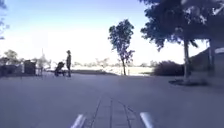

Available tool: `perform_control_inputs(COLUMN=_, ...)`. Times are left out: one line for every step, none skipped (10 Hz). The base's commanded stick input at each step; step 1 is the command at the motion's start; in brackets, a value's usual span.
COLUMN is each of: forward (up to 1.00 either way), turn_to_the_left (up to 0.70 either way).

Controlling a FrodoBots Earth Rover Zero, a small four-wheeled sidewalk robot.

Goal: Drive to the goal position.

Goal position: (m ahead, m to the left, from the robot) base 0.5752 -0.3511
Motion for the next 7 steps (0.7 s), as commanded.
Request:
perform_control_inputs(forward=0.97, turn_to_the_left=-0.01)
perform_control_inputs(forward=0.97, turn_to_the_left=-0.37)
perform_control_inputs(forward=0.97, turn_to_the_left=-0.29)
perform_control_inputs(forward=0.98, turn_to_the_left=-0.19)
perform_control_inputs(forward=0.98, turn_to_the_left=-0.08)
perform_control_inputs(forward=0.98, turn_to_the_left=0.00)
perform_control_inputs(forward=0.98, turn_to_the_left=0.00)
